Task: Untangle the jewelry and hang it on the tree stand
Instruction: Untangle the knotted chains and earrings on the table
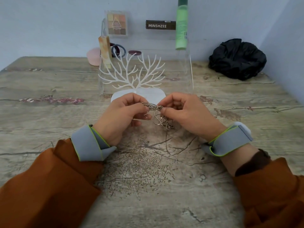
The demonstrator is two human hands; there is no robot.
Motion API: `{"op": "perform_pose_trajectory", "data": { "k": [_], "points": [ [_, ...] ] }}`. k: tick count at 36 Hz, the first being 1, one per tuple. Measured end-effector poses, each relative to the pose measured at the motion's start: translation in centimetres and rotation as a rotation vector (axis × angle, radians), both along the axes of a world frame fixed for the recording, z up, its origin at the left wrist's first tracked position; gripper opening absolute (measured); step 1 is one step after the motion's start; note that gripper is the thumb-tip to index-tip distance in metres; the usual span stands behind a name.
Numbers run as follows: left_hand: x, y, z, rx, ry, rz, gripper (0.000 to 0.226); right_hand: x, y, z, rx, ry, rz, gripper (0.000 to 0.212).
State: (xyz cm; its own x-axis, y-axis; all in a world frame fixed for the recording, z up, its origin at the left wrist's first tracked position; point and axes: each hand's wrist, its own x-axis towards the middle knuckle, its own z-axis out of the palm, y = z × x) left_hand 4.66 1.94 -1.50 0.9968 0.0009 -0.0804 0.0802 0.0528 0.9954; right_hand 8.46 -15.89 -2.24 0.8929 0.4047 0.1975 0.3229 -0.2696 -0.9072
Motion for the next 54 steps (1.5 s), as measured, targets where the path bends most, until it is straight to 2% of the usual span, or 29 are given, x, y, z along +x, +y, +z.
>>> {"op": "perform_pose_trajectory", "data": {
  "k": [3,8,17,25,33,40,43,48,54],
  "points": [
    [0.1,0.1,-0.1,0.024,-0.001,0.039,0.018,0.1,-0.2,0.0,0.008,-0.044,-0.066,0.005],
    [0.5,0.7,-0.3,0.078,0.004,0.11,0.02,0.8,-0.8,0.4,0.08,-0.051,-0.163,0.011],
    [0.4,0.7,-0.3,0.134,-0.001,0.083,0.02,1.4,-1.2,0.2,0.202,0.027,-0.179,0.016],
    [0.5,0.7,-0.6,0.195,-0.025,0.117,0.022,1.4,-1.2,0.9,0.485,0.216,-0.112,0.013],
    [0.5,0.7,-0.7,0.263,-0.044,0.143,0.031,1.8,-2.1,1.3,0.673,0.267,-0.211,0.015],
    [0.4,0.7,-0.7,0.3,-0.137,0.179,0.025,2.1,-2.4,1.4,0.788,0.281,-0.278,0.019],
    [0.3,0.6,-0.5,0.224,-0.134,0.145,0.024,2.2,-2.6,1.5,0.844,0.307,-0.249,0.021],
    [0.1,0.4,0.2,-0.035,-0.063,0.048,0.028,2.0,-2.6,1.7,0.861,0.343,-0.203,0.022],
    [0.2,0.7,0.3,-0.102,-0.031,0.035,0.034,1.9,-2.4,1.8,0.789,0.316,-0.255,0.022]
  ]
}}
